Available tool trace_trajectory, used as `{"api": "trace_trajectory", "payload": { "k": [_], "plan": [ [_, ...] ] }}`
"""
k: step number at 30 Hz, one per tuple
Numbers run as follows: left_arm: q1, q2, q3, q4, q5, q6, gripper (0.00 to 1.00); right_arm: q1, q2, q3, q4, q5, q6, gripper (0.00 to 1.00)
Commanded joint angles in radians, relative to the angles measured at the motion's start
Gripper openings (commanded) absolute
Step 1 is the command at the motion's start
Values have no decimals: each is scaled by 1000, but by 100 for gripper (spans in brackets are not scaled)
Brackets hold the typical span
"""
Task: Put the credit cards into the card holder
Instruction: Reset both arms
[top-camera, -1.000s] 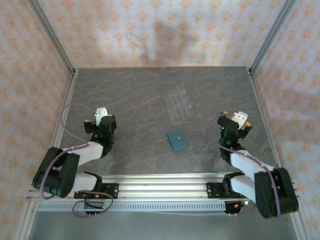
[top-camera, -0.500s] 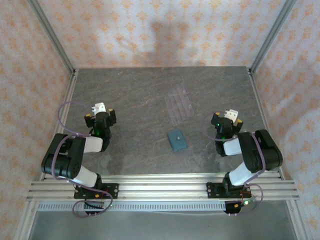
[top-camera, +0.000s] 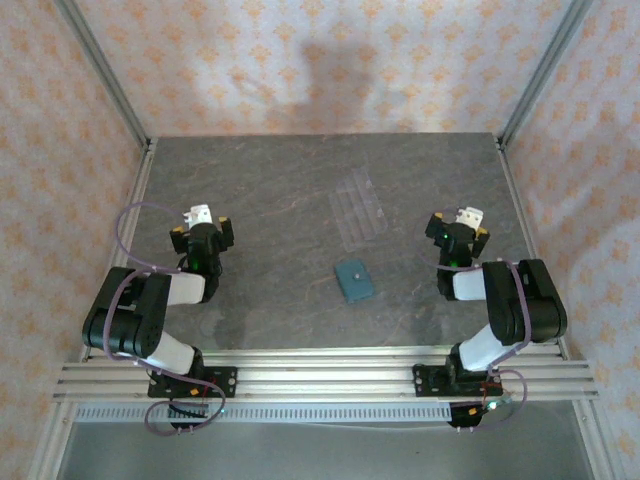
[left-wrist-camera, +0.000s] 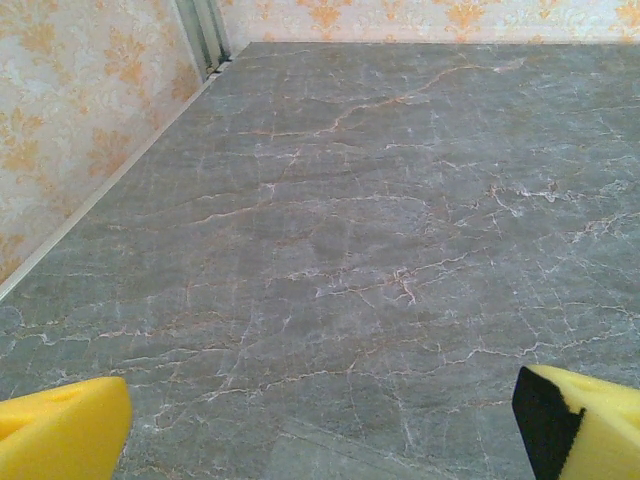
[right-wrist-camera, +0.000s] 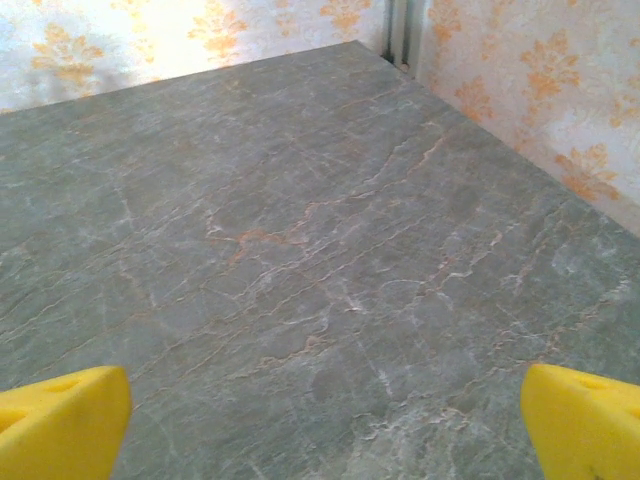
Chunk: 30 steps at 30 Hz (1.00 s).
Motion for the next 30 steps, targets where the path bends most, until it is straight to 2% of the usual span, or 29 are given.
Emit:
{"api": "trace_trajectory", "payload": {
  "k": [1,12,30],
  "plan": [
    [5,-12,16,-10,3,-9,100,9,-11,4,-7,-28,-18,99],
    [5,-12,17,-12,4,-9,99,-14,-11,18,-38,-79,-4,99],
    [3,-12,17,-10,3,-8,99,-13,-13,17,-33,-77,-9,100]
  ]
}}
